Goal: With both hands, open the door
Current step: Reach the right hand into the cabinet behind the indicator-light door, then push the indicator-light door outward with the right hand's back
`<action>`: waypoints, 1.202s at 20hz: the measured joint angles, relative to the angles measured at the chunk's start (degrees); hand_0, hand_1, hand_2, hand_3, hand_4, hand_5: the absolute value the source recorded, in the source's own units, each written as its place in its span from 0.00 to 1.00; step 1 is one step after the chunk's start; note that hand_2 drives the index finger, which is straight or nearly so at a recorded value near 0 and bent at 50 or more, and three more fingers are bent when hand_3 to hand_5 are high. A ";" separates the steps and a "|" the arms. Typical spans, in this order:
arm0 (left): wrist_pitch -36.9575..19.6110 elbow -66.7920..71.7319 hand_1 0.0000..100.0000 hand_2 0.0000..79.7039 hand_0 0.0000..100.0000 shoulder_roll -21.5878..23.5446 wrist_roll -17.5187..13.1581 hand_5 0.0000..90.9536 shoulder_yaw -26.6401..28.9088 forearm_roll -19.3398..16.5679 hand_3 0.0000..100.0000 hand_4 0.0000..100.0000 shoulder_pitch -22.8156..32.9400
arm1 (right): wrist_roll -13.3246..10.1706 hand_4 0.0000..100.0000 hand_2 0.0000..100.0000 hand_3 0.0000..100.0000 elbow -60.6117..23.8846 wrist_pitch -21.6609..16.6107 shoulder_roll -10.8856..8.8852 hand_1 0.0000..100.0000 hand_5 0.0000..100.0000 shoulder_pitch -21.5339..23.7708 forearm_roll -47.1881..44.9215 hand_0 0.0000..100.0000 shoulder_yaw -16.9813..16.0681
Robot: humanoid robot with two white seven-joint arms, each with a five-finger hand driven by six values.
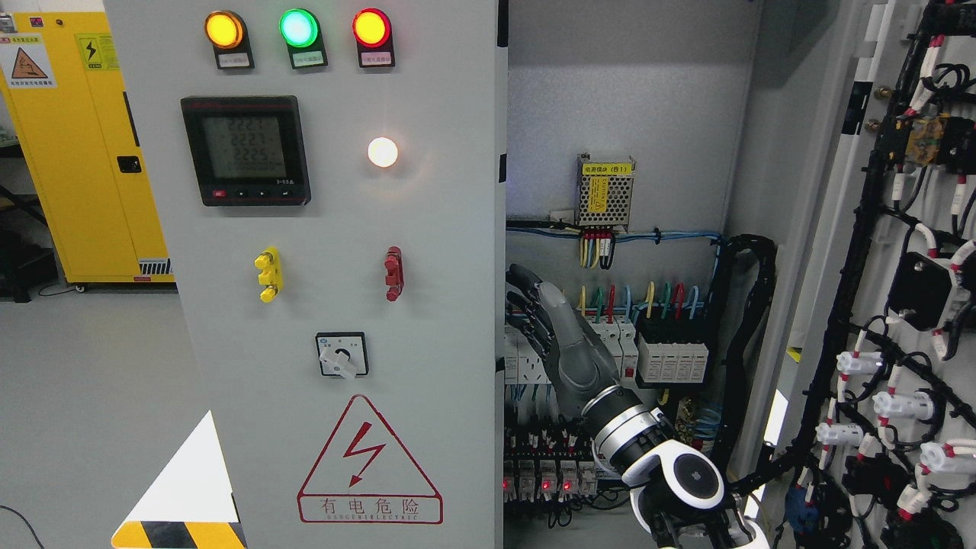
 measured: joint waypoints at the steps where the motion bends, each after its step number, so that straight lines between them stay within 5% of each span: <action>1: 0.00 0.00 0.00 0.00 0.00 0.00 0.00 0.00 0.00 0.00 0.00 0.00 0.00 | 0.79 0.00 0.00 0.00 0.20 0.00 -0.12 0.09 0.00 -0.24 -0.34 0.21 -0.08; 8: 0.00 0.00 0.00 0.00 0.00 0.00 0.00 0.00 0.00 0.00 0.00 0.00 0.00 | 7.91 0.00 0.00 0.00 2.03 0.00 -0.98 0.09 0.00 -2.04 -1.72 0.21 -0.63; 20: 0.00 0.00 0.00 0.00 0.00 0.00 0.00 0.00 0.00 0.00 0.00 0.00 0.00 | 10.95 0.00 0.00 0.00 6.64 0.50 -2.06 0.08 0.00 -5.56 -4.19 0.21 -1.77; 24: 0.00 0.02 0.00 0.00 0.00 0.00 0.00 0.00 0.00 0.00 0.00 0.00 -0.14 | 15.81 0.00 0.00 0.00 8.22 0.78 -2.24 0.08 0.00 -6.57 -4.46 0.21 -1.96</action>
